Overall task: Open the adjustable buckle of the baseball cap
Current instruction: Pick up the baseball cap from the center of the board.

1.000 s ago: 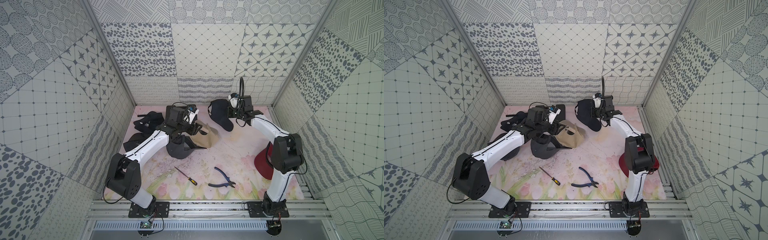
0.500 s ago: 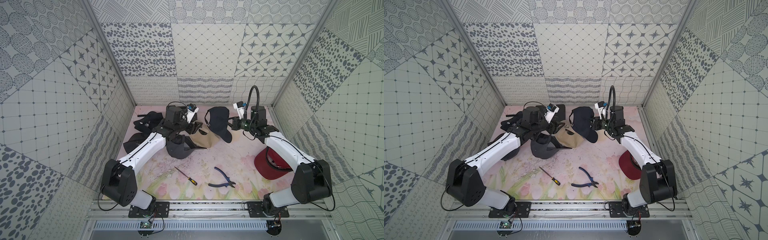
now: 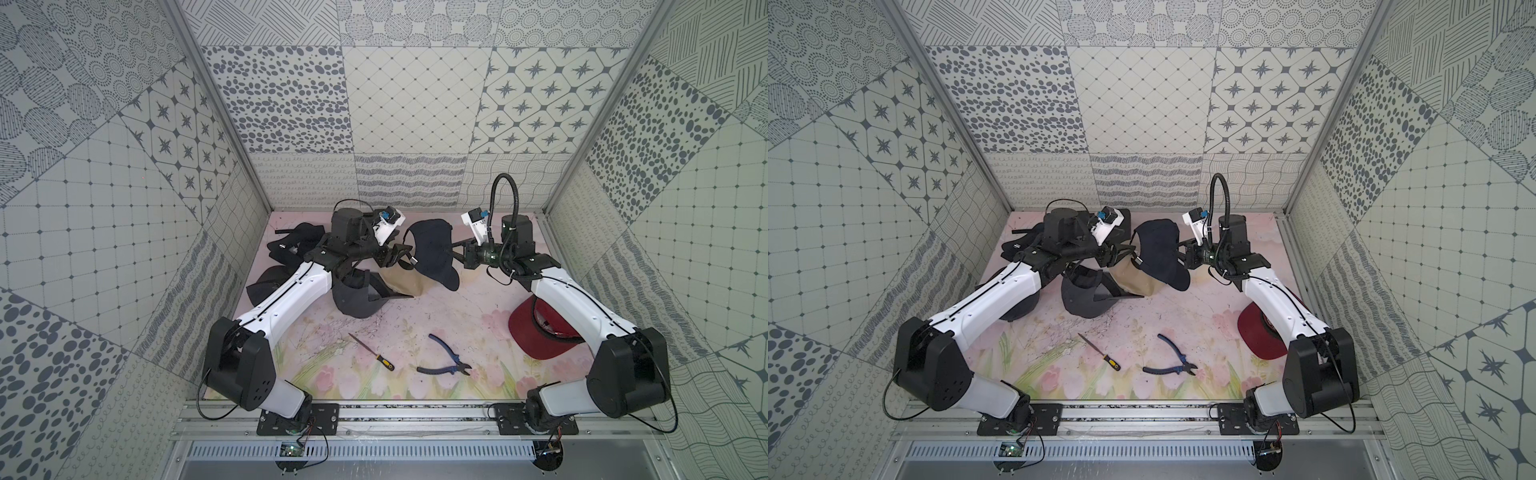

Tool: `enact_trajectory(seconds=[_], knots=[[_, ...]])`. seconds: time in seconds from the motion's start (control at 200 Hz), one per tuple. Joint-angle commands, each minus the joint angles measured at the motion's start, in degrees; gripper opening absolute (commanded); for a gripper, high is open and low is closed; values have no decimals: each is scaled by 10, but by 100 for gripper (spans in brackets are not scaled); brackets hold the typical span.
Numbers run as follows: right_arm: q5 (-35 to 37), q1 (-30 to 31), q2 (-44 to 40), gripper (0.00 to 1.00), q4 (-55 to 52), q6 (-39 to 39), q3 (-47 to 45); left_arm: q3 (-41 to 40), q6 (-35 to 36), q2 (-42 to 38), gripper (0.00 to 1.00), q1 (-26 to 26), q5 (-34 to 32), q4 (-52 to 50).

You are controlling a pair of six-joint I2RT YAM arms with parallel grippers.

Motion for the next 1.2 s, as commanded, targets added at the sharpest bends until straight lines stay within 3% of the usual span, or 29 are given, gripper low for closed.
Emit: enact_trajectory(seconds=[0.0, 0.125, 0.35, 0.565, 0.68, 0.69, 0.72, 0.735, 0.945, 1.196], knots=[[-13, 4, -28, 0, -3, -34, 0, 36, 88, 8, 67, 0, 84, -43], [-17, 4, -34, 0, -14, -43, 0, 38, 106, 10, 66, 0, 99, -54], [-19, 5, -35, 0, -17, -48, -2, 40, 113, 6, 64, -5, 68, -48], [-22, 6, -33, 0, -36, -68, 4, 65, 224, 9, 61, -15, 60, -117], [-22, 8, -32, 0, -53, -81, 10, 99, 248, 29, 71, -15, 51, -152], [-22, 8, -32, 0, -54, -83, 10, 103, 248, 31, 73, -16, 50, -154], [-21, 9, -32, 0, -59, -86, 11, 113, 252, 38, 95, -16, 49, -162], [-21, 9, -32, 0, -60, -88, 12, 119, 254, 42, 99, -16, 48, -170], [-21, 17, -36, 0, -64, -96, 12, 160, 256, 87, 99, -33, 3, -208], [-29, 21, -35, 0, -74, -112, 19, 216, 269, 138, 94, -47, 10, -285]])
